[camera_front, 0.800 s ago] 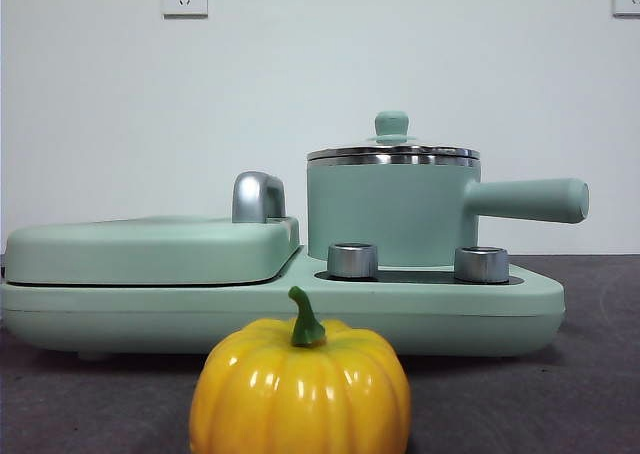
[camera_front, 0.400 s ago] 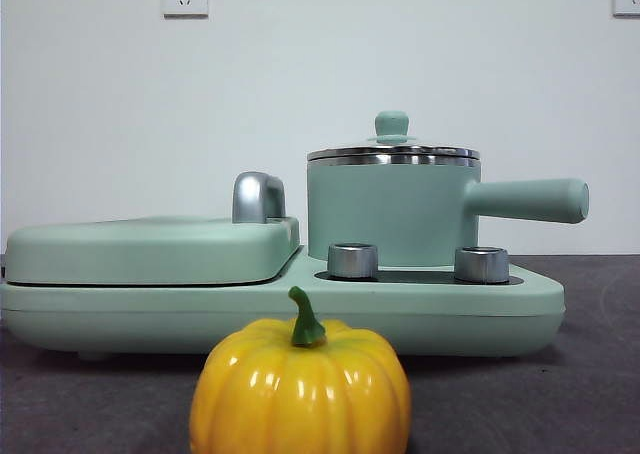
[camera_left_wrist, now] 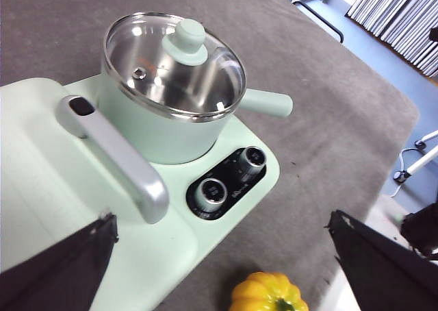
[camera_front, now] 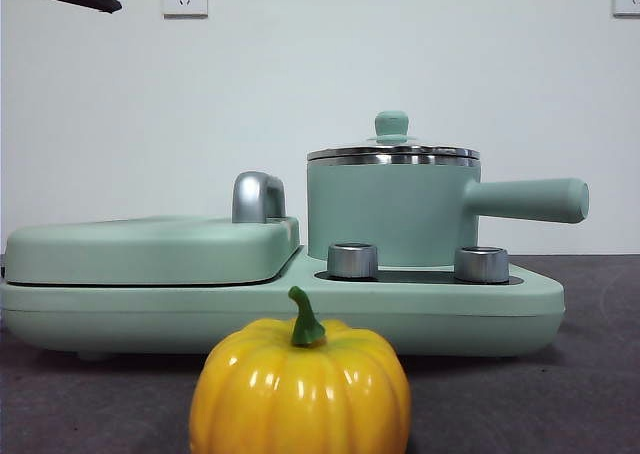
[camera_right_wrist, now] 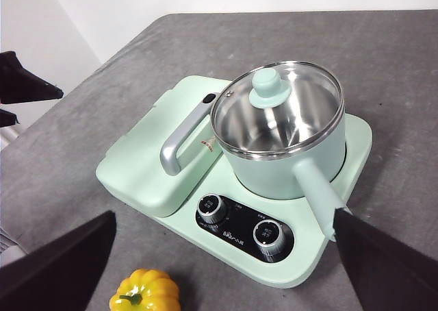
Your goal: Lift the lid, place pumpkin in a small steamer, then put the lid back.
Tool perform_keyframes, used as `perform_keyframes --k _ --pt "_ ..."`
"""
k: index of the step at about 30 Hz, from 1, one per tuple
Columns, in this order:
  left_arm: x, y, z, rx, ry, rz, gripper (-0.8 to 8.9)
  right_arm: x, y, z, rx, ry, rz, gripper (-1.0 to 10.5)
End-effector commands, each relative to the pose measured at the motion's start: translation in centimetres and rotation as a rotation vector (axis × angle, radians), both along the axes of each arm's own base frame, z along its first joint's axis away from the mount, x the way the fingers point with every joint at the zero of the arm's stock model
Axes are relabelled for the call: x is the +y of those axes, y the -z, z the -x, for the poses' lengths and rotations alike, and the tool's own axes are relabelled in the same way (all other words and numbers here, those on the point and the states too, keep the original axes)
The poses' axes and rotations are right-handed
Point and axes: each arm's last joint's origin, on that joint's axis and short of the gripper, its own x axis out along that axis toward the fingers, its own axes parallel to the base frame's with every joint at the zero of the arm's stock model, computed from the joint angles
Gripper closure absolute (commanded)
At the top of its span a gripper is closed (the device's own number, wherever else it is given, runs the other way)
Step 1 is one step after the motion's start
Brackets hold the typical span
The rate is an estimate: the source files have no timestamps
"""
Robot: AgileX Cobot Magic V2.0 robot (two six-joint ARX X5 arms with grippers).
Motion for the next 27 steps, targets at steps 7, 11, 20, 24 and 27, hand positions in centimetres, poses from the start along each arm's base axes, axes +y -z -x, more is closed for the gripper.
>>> perform_keyframes --k 7,11,20,24,27 --pt "-1.8 -2.1 -2.1 0.013 0.046 0.01 3.2 0.0 -0.5 -0.1 -0.035 -0.007 0.003 4.4" --pt "-3.3 -2.8 -4.0 0.069 0.082 -0.033 3.2 0.0 -0.5 -0.1 -0.034 -0.007 0.003 4.4" --pt "-8.3 -3.9 -9.1 0.167 0.135 -0.279 3.2 0.0 -0.5 -0.1 -0.034 -0.007 0.003 4.4" --pt "-11.0 -3.8 -11.2 0.177 0.129 -0.403 3.2 0.0 -0.5 -0.1 -0.034 -0.007 0.003 4.4" --pt "-13.0 -3.7 -12.8 0.174 0.115 -0.493 3.19 0.0 -0.5 -0.1 -0.034 -0.007 0.003 4.4"
